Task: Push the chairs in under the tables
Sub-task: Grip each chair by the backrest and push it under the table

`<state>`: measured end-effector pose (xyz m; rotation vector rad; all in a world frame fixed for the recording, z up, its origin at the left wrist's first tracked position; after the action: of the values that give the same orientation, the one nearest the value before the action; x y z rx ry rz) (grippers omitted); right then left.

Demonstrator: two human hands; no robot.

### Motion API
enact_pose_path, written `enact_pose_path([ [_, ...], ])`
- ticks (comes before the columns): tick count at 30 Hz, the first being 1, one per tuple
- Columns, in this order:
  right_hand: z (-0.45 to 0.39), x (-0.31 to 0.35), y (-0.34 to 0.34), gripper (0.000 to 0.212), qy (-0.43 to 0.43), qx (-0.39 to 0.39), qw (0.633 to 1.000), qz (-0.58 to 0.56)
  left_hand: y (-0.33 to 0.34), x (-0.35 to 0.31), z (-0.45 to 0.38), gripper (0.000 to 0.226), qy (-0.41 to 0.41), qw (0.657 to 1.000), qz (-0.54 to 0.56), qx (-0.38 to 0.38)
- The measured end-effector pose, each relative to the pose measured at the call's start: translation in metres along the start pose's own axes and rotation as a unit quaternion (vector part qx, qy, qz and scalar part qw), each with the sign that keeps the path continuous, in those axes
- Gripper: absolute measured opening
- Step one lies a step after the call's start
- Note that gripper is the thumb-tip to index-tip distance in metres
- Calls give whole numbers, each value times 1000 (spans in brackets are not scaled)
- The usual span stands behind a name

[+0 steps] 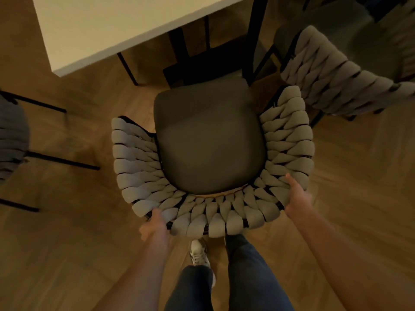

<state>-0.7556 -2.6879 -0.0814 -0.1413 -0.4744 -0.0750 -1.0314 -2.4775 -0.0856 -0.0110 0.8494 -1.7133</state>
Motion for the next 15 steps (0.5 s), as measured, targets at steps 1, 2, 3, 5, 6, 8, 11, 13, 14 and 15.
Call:
enact_pose_path([
  [1, -2, 11, 5, 40, -2, 6, 1000, 9, 8, -3, 4, 57, 1, 1000, -1, 3],
  [2, -6, 22, 10, 40, -4, 7, 1000, 15, 15, -6, 7, 56, 4, 1000, 6, -1],
  [3, -10, 32, 14, 43, -8, 5, 1000, 16, 22, -10, 12, 55, 6, 1000, 5, -4],
  [5, -15, 51, 24, 52, -15, 1, 1000, 16, 35, -14, 15, 56, -2, 1000, -10, -10],
  [6, -18, 59, 28, 52, -17, 2, 1000, 19, 42, -16, 15, 55, -3, 1000, -11, -10],
  [8, -23, 74, 37, 52, -17, -1, 999, 28, 52, -20, 19, 53, -4, 1000, -22, -3],
  [11, -30, 96, 48, 54, -24, -8, 999, 41, 66, -24, 21, 53, -2, 999, -40, 5],
  [13, -35, 108, 55, 57, -23, -6, 999, 47, 75, -30, 28, 53, 4, 999, -49, 11],
  [14, -38, 114, 58, 59, -24, -6, 998, 50, 79, -33, 30, 57, 4, 999, -49, 10],
  [15, -41, 120, 61, 59, -24, -7, 998, 53, 83, -35, 30, 63, 2, 999, -50, 6],
])
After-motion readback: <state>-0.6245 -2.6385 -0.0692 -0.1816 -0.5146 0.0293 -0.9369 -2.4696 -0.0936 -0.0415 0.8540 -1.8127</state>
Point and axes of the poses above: each hand's wrist, its own z-axis away from the middle knuckle, its own y-axis out of the palm, x = y × z, the point moved 2 cm from there along -z, towards the middle knuckle, and after that the axes turned 3 degrees about y, right-handed, at the moved point
